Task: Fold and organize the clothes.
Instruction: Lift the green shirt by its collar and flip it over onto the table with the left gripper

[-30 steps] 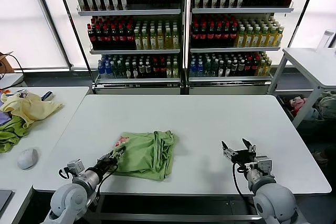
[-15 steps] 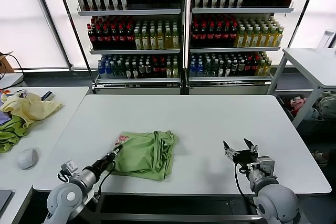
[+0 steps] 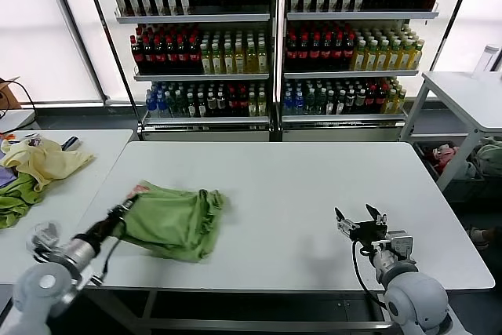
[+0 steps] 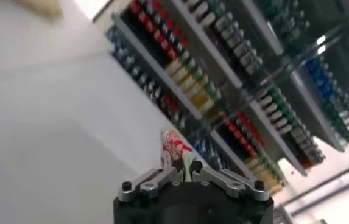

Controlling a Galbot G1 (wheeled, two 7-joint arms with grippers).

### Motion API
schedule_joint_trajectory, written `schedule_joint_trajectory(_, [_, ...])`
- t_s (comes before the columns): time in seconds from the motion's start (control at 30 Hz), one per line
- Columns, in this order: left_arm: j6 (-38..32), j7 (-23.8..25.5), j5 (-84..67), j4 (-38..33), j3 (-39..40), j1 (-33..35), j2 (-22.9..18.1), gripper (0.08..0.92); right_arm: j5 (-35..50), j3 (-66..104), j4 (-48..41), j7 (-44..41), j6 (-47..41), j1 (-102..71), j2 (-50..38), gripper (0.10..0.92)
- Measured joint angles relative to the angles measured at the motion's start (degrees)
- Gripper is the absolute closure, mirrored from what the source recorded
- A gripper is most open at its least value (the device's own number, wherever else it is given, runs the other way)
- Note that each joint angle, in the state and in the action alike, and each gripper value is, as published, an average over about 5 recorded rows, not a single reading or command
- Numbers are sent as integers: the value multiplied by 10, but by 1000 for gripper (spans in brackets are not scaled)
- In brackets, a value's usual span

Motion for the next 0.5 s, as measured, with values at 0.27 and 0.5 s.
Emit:
schedule_joint_trajectory(0.27, [-1, 3, 5, -27, -74, -8, 58, 885, 0, -9, 0, 1, 0, 6, 8, 203])
schedule_joint_trajectory(0.5, [-22, 4, 107, -63, -30, -6, 61, 885, -4, -9, 2, 2, -1, 2, 13, 203])
